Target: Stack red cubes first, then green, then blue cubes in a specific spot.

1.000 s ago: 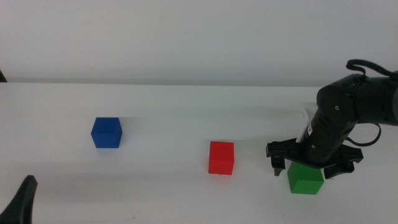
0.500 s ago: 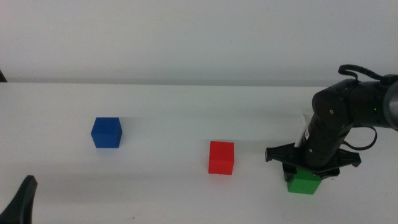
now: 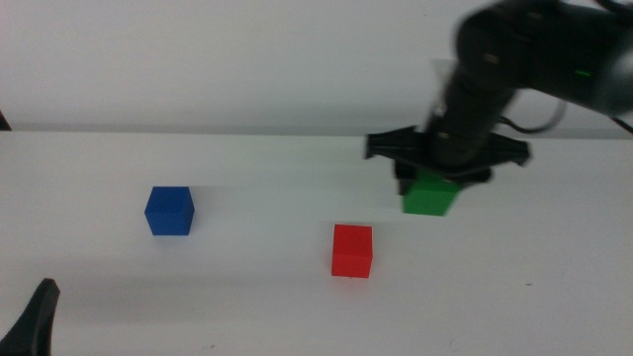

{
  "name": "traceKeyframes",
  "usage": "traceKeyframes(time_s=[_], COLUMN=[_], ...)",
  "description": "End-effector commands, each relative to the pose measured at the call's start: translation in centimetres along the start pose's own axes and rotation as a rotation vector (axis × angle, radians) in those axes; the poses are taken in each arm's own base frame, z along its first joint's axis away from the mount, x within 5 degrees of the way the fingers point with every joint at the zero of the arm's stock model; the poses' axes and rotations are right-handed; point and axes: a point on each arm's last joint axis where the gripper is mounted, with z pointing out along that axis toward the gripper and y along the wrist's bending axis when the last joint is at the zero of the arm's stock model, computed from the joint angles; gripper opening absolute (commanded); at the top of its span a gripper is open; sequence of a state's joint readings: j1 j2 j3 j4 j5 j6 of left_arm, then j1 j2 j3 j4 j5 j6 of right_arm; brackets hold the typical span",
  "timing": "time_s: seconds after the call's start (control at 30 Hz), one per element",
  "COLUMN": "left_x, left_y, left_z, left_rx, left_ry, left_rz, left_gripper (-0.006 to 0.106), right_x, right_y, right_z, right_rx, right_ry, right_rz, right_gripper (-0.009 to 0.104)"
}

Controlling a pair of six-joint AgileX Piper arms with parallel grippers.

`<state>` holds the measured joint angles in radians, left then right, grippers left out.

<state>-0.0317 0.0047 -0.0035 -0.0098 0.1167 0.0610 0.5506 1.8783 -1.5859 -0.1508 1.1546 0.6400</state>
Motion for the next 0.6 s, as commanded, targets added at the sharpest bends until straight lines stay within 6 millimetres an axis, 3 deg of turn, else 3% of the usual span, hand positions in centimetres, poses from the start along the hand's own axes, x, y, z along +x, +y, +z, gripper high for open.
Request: traceKeyframes(time_s=[0.0, 0.23, 0.57], left_x=[1.0, 1.0, 1.0], left_y=[0.0, 0.0, 0.0], left_z=[-0.1, -0.1, -0.1], left_rx=[-0.003, -0.003, -0.003], left_ry=[-0.015, -0.015, -0.015], left_rz=[-0.011, -0.011, -0.011], left_gripper=[0.094, 0.094, 0.094], right_x=[-0.2, -0.1, 1.0], right_y=[2.2, 6.9, 7.9], right_z=[0.6, 2.7, 4.1], right_rx=[0.029, 0.036, 0.053], right_ry=[0.061, 0.097, 0.136], right_rz=[-0.062, -0.129, -0.141], right_gripper=[0.014, 0.014, 0.014])
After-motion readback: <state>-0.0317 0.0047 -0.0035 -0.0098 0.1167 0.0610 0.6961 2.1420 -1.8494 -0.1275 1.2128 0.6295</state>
